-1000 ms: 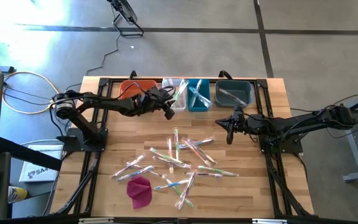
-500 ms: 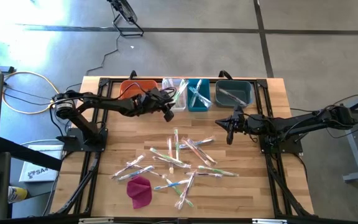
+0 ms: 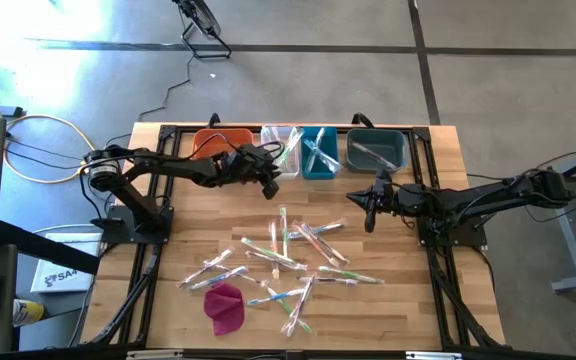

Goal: Pick & Place Toothbrushes
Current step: Put the blue toothbrush into the blue bin

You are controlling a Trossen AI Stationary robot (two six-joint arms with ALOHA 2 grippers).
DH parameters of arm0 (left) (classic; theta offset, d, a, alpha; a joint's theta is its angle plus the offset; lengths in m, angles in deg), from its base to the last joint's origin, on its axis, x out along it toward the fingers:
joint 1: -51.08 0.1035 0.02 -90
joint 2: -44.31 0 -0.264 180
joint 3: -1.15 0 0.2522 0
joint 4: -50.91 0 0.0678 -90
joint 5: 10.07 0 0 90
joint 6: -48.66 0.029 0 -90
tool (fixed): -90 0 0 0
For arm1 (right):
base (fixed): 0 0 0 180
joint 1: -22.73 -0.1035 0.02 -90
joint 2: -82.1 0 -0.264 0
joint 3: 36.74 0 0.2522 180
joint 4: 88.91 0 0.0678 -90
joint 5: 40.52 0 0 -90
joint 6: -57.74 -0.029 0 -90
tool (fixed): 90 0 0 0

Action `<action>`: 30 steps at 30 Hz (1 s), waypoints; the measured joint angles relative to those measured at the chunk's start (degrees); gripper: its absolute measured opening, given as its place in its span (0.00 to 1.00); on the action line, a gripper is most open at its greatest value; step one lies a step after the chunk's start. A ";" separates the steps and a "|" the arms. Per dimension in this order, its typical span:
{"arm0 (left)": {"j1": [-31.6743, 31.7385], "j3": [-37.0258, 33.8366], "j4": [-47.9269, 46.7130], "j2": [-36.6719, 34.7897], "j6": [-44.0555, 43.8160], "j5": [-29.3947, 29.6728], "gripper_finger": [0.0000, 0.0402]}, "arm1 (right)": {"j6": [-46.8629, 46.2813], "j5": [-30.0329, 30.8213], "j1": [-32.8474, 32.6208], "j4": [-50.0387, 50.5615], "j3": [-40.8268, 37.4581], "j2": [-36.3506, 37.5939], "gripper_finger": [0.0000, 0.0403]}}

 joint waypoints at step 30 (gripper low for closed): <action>0.00 -6.18 8.92 -6.19 15.50 -10.08 0.01 | 9.99 3.21 0.00 -0.11 0.02 0.00 0.01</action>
